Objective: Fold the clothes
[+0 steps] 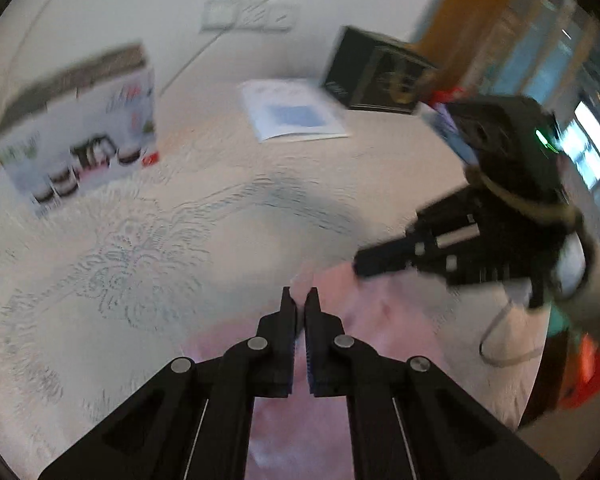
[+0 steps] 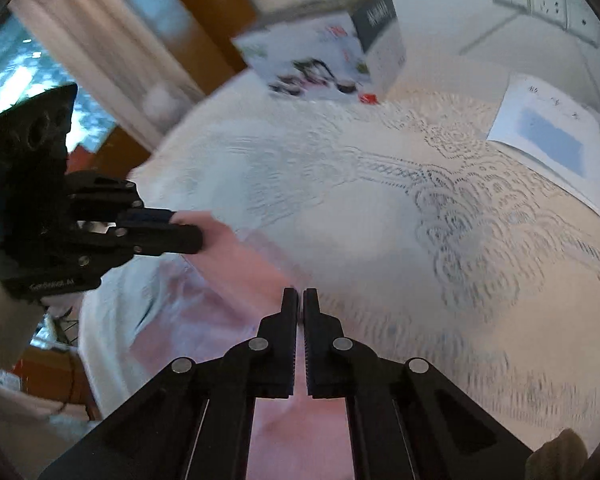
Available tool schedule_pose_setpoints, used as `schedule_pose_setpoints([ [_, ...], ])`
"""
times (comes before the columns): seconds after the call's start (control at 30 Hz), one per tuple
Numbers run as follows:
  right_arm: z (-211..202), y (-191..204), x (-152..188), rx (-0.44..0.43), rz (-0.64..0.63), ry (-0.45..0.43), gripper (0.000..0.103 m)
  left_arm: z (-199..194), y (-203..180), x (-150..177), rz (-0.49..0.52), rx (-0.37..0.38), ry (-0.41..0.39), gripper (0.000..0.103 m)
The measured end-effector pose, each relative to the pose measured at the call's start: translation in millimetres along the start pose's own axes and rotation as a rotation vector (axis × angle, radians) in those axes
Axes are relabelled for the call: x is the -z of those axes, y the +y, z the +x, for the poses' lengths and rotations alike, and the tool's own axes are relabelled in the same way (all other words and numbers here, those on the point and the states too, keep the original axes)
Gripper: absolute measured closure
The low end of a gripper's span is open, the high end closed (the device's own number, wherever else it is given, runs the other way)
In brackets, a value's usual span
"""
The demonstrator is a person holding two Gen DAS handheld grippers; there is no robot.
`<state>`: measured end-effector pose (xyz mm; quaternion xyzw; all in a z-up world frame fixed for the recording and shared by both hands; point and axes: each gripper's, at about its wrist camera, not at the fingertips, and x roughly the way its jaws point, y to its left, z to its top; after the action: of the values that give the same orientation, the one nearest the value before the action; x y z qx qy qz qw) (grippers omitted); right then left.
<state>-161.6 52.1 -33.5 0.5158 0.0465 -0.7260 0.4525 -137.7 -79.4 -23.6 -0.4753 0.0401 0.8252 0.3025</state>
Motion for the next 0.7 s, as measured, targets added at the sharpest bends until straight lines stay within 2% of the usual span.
schedule_pose_setpoints([
  [0.07, -12.1, 4.9, 21.8, -0.007, -0.009, 0.004, 0.100, 1.9, -29.6, 19.6, 0.060, 0.002, 0.022, 0.100],
  [0.13, -10.7, 1.6, 46.7, 0.002, 0.030, 0.062, 0.099, 19.9, -51.2, 49.1, 0.083, 0.020, 0.123, 0.099],
  [0.2, -1.2, -7.9, 61.4, 0.034, 0.093, 0.114, 0.098, 43.9, -58.0, 75.4, 0.059, 0.037, 0.242, 0.093],
  [0.3, -0.4, -21.4, 72.0, 0.060, 0.193, 0.124, 0.097, 62.8, -52.5, 100.6, 0.007, 0.009, 0.336, 0.092],
  [0.37, -4.8, -18.5, 61.9, 0.054, 0.227, 0.087, 0.095, 57.7, -46.5, 104.2, -0.034, 0.007, 0.331, 0.092],
  [0.4, -7.0, -16.9, 56.8, 0.051, 0.244, 0.069, 0.091, 51.7, -44.2, 103.4, -0.048, 0.008, 0.320, 0.090],
  [0.47, -6.8, -8.6, 40.6, 0.045, 0.255, 0.046, 0.071, 29.0, -41.8, 97.6, -0.066, 0.012, 0.258, 0.083],
  [0.5, -5.4, -2.9, 31.3, 0.041, 0.248, 0.038, 0.058, 19.8, -40.4, 95.1, -0.074, 0.012, 0.233, 0.076],
  [0.53, -2.5, 1.1, 25.2, 0.046, 0.244, 0.036, 0.054, 8.6, -37.9, 91.7, -0.086, 0.004, 0.203, 0.071],
  [0.6, -2.4, 18.0, 8.8, 0.060, 0.191, 0.032, 0.054, -9.2, -30.4, 87.3, -0.113, -0.006, 0.151, 0.068],
  [0.7, 11.7, 27.5, -13.1, 0.137, 0.168, 0.088, 0.054, -23.6, -9.8, 86.7, -0.179, -0.045, 0.105, 0.068],
])
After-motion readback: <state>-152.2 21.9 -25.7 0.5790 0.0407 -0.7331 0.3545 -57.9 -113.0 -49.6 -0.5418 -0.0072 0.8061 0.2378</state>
